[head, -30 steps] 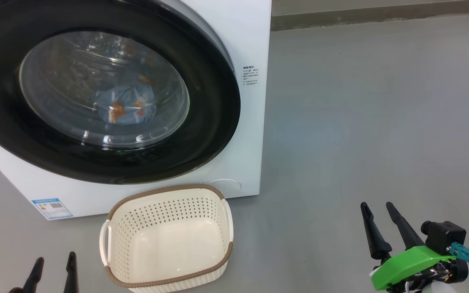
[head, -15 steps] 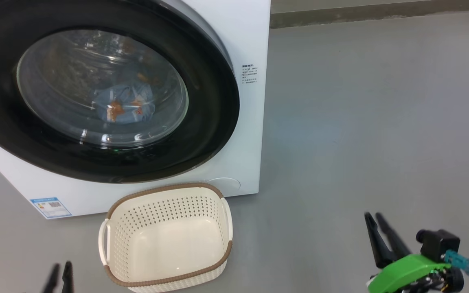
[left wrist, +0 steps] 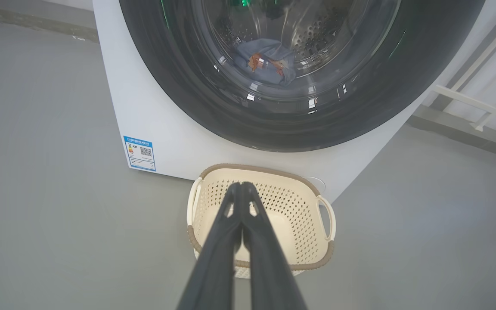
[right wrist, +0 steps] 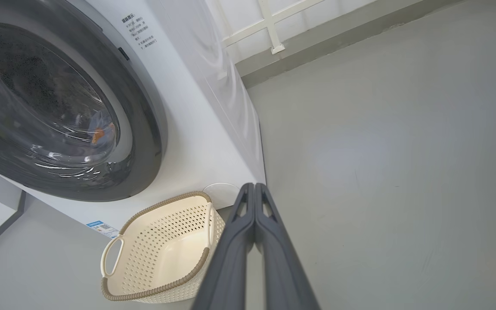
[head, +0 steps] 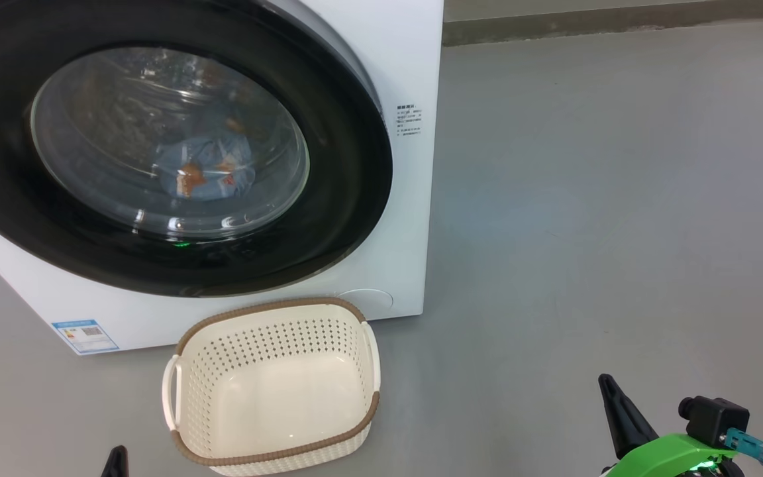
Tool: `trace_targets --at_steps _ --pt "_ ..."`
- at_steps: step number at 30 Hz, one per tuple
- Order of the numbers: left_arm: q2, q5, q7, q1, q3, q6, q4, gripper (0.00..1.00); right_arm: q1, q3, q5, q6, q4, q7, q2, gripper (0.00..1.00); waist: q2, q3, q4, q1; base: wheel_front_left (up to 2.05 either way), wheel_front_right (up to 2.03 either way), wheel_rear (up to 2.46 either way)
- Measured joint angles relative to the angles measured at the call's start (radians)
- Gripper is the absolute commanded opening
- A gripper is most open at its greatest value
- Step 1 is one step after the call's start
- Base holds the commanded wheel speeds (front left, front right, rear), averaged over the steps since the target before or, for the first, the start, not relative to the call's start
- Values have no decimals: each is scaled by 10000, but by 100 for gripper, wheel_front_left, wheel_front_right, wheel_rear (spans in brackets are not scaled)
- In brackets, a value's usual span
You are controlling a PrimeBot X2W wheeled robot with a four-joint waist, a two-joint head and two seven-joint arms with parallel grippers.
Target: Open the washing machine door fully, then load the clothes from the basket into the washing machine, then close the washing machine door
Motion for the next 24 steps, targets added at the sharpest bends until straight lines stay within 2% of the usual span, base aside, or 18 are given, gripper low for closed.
trace_targets --at_steps 24 --pt "-182 -2378 702 -228 127 0 -8 0 0 -372 2366 0 -479 708 90 0 0 -9 113 -1 0 0 0"
